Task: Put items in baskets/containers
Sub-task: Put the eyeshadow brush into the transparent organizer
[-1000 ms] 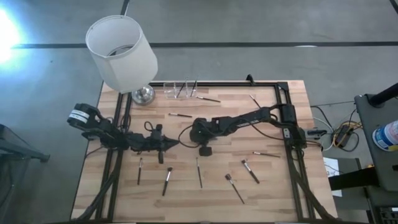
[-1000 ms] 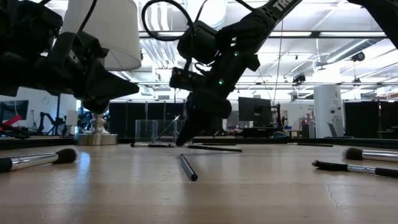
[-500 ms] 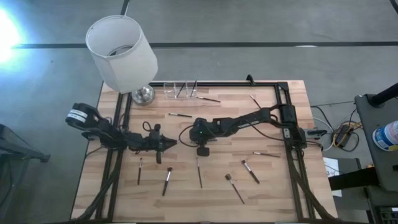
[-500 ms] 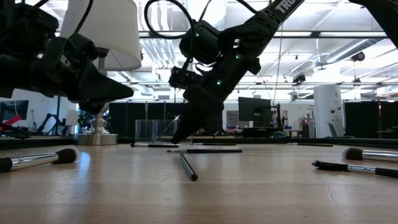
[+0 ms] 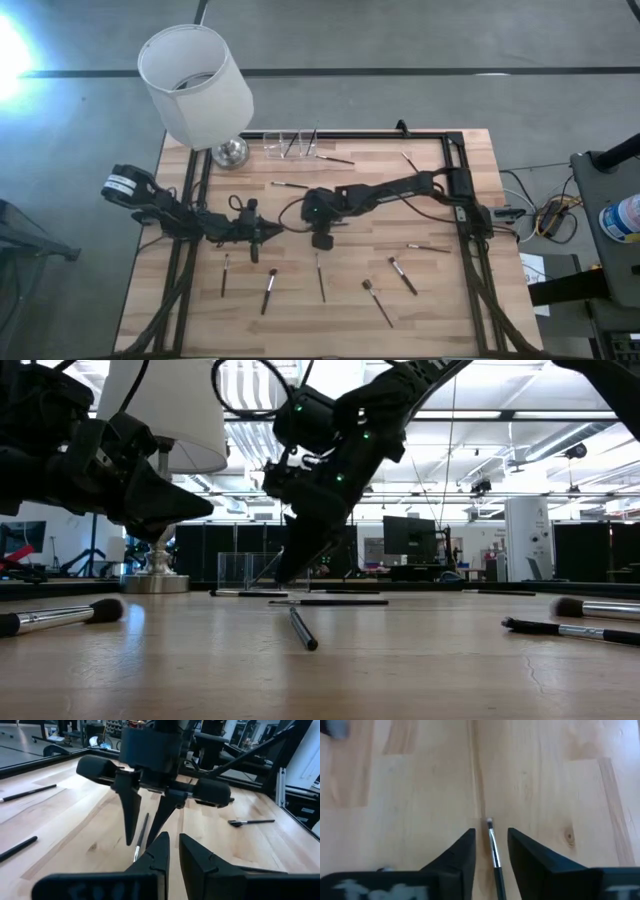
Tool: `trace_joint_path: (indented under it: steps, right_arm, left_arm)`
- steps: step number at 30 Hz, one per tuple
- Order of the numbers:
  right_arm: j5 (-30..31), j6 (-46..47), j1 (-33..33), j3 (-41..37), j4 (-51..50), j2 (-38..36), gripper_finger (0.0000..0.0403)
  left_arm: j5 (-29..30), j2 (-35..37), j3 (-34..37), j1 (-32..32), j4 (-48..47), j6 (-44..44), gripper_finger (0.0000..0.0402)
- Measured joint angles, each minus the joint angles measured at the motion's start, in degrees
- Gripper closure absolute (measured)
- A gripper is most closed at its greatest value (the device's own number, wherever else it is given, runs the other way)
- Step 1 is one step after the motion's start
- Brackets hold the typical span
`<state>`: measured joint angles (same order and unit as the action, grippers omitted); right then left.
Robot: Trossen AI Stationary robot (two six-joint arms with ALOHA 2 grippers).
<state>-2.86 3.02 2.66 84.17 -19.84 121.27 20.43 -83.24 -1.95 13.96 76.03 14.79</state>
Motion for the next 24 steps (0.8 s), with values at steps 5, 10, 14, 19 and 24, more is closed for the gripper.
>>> trace_joint_path:
  steps: [5, 10, 14, 19, 24]
  right_arm:
    - [-0.01, -0.42, -0.02, 4.67, -4.81, 3.62, 0.0274]
    - [0.95, -2.07, 0.09, 10.97, -9.55, 8.23, 0.0276]
    - [1.37, -3.24, 0.08, 16.55, -15.04, 11.62, 0.0289]
    - [1.37, -3.58, 0.07, 20.4, -19.33, 14.24, 0.0335]
    - [1.45, -4.47, -0.04, 20.67, -19.76, 13.91, 0.0388]
  left_arm:
    - [0.0, 0.0, 0.0, 0.0, -0.05, -0.25, 0.0367]
    - [0.02, 0.0, 0.0, 0.0, -0.37, -0.6, 0.0367]
    - [0.0, 0.0, 0.0, 0.0, -0.56, -0.64, 0.0367]
    - [0.0, -0.02, 0.02, 0.0, -1.24, -0.45, 0.0367]
    - [0.0, -0.02, 0.02, 0.0, -1.44, 0.01, 0.0367]
